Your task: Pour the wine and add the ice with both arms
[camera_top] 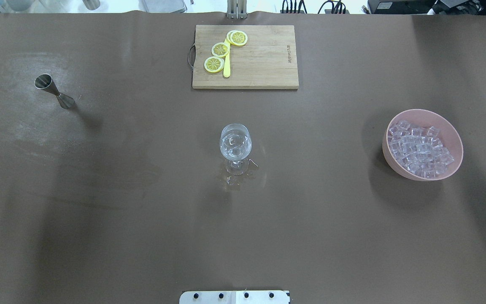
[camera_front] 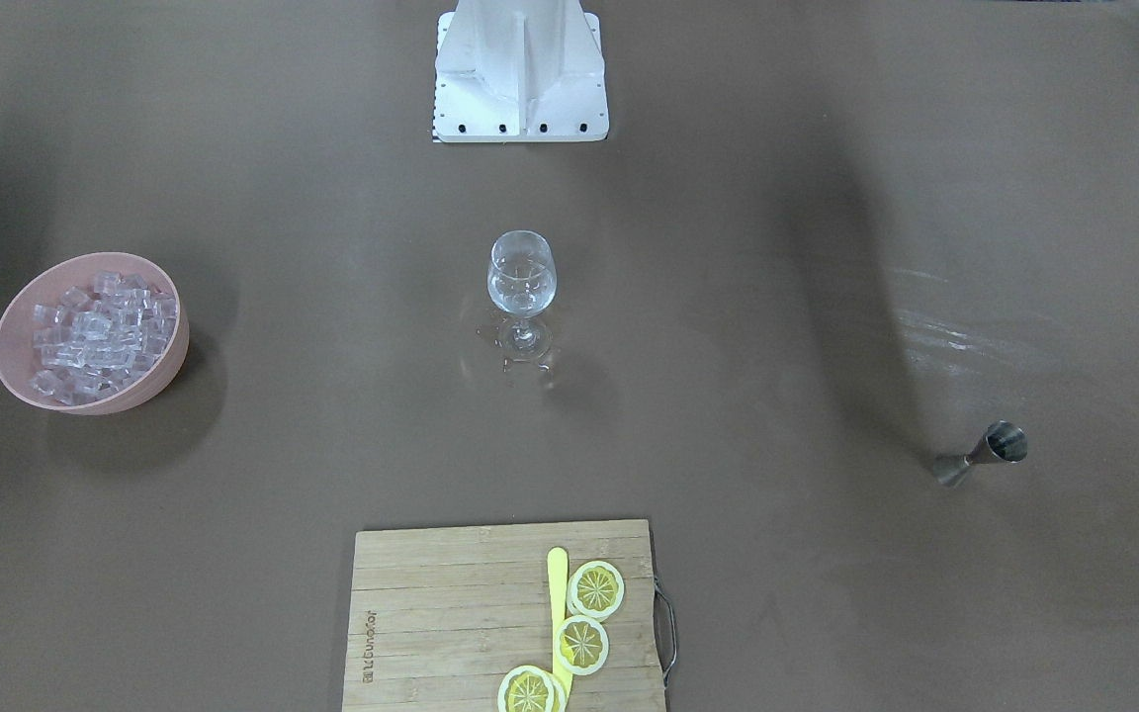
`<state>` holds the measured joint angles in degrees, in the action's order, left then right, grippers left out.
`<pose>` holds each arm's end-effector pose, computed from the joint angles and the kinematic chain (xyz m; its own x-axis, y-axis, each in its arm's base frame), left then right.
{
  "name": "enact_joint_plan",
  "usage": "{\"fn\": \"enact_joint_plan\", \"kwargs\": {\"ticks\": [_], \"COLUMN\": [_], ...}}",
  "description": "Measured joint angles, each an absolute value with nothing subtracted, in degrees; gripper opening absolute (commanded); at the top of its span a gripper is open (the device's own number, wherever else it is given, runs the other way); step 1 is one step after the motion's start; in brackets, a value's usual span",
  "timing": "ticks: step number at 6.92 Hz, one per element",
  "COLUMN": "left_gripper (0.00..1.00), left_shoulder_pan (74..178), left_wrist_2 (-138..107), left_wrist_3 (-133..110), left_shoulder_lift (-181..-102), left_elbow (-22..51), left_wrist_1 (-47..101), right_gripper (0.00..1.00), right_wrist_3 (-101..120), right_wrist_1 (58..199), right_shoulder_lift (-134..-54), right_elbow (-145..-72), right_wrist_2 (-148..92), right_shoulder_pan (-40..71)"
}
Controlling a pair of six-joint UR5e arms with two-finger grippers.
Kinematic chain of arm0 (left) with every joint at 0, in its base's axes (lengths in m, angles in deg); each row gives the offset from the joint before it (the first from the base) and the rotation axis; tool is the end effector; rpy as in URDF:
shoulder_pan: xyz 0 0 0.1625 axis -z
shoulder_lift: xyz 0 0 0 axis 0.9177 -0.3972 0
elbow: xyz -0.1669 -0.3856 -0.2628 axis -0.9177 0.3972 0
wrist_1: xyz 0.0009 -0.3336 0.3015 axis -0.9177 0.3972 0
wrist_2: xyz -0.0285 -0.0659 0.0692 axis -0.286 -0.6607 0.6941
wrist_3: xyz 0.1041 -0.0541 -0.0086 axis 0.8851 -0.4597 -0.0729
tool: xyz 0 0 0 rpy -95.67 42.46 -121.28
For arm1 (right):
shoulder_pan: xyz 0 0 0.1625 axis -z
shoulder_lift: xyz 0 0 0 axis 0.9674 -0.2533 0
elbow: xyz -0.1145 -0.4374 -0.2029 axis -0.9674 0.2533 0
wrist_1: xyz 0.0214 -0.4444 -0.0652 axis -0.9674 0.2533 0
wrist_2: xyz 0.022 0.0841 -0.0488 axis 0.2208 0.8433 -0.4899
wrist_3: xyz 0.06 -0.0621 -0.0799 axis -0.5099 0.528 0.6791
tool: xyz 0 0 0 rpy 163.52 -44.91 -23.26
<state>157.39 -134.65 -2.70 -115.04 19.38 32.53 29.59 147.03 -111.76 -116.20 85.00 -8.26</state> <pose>-0.0494 -0.4925 0.6748 0.6373 0.2954 -0.7118 0.0789 0.8937 0.4416 -0.0132 -0.5511 0.6264 0.6686 -0.2396 0.7040 0.1529 0.9707 0.1852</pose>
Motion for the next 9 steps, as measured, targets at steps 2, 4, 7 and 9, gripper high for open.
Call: {"fn": "enact_joint_plan", "kwargs": {"ticks": [2, 4, 7, 9], "left_gripper": [0.98, 0.98, 0.98, 0.98], "left_shoulder_pan": [157.34, 157.31, 157.3, 157.3], "left_wrist_2": [-134.06, -134.12, -134.55, -134.55], "left_wrist_3": [-2.69, -2.75, -2.76, -2.88], "left_shoulder_lift": [-113.34, -112.47, -111.34, -111.43], "left_elbow": [18.41, 16.97, 17.0, 17.47], "left_wrist_1": [37.05, 39.07, 39.41, 39.32], "right_gripper": [1.0, 1.0, 1.0, 1.0], "right_wrist_3": [29.53, 29.51, 29.5, 29.51], "right_wrist_1": [147.03, 147.03, 147.03, 147.03], "right_shoulder_lift": [-111.38, -111.4, -112.07, -113.88], "right_elbow": [-115.84, -115.87, -116.8, -118.92], "right_wrist_2": [84.93, 84.96, 85.27, 85.39], "right_shoulder_pan": [-8.26, -8.26, -8.31, -8.34]}}
